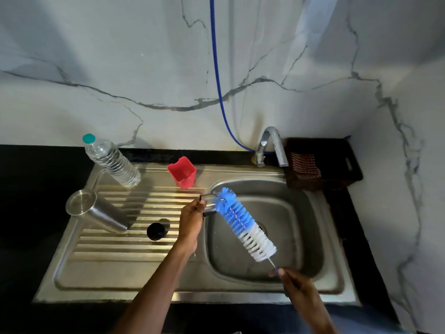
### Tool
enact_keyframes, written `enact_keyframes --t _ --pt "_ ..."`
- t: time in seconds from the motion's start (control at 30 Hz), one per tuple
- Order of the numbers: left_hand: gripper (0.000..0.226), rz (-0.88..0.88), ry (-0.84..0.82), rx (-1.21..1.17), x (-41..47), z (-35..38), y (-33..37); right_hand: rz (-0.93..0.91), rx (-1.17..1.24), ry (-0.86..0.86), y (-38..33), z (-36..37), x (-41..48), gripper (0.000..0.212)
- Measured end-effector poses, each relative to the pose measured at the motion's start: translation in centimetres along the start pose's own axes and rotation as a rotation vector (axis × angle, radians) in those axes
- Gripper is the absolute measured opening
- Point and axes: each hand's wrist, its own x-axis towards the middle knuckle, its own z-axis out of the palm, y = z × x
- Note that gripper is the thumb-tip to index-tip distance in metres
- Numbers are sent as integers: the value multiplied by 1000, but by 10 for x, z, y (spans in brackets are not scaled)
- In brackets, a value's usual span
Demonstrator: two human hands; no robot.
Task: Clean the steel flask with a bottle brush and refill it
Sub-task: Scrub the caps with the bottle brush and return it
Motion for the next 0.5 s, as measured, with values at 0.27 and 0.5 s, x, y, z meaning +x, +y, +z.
enact_keyframes --t 0.27,0.5 --pt "34 185 -174 164 -24 35 -4 -35 -137 132 -31 3 16 22" --pt "24 23 -128 -98 -21 40 8 45 -268 164 -9 -2 -17 14"
